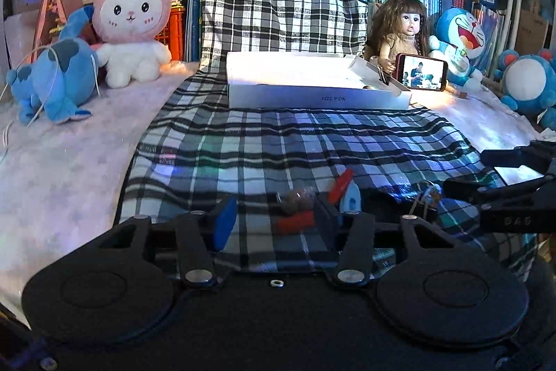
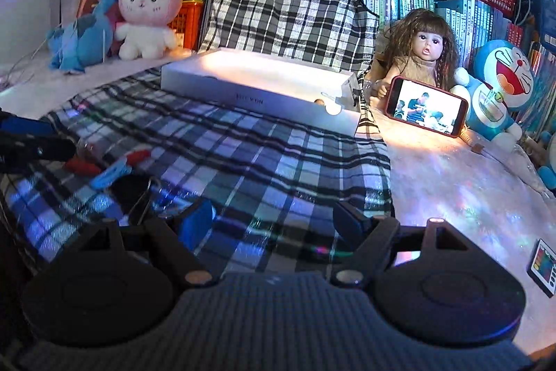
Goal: Organize rigid objects
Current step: 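Grasp the red-handled stick with the left tool while the right tool grasps the pink-dotted toy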
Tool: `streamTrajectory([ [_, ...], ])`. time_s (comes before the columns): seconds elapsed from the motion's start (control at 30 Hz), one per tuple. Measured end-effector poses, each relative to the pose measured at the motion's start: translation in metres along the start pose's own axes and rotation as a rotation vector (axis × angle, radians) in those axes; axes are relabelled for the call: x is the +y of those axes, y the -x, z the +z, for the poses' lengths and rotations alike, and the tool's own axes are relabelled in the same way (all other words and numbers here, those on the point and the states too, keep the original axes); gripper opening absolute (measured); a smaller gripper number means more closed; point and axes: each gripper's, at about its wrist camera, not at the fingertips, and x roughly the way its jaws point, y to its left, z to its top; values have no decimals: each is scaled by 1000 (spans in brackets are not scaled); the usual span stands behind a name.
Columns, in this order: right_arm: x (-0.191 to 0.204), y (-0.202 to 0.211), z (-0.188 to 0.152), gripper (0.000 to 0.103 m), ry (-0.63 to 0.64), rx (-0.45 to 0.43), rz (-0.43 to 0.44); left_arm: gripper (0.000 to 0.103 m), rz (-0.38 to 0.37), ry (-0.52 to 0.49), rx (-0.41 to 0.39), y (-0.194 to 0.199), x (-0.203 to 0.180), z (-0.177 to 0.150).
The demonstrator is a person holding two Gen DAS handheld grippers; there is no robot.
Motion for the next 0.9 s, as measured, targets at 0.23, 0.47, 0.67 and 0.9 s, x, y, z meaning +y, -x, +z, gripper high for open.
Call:
streamTrajectory([
  [0.23,20,-1,-4,85,74,-6,5,40,0,-48,25,-7,-13,-6],
  [0.47,34,-3,-4,85,119,-15,37,39,46,-56,40,-16,-9,-8],
  [0.67,42,-2,-3,85,133,-19,78,39,82,-35,38,-21,1,-6],
  [0.9,43,-3,0,85,79,-8,125,38,55,-27,28,-20,-1,-5],
])
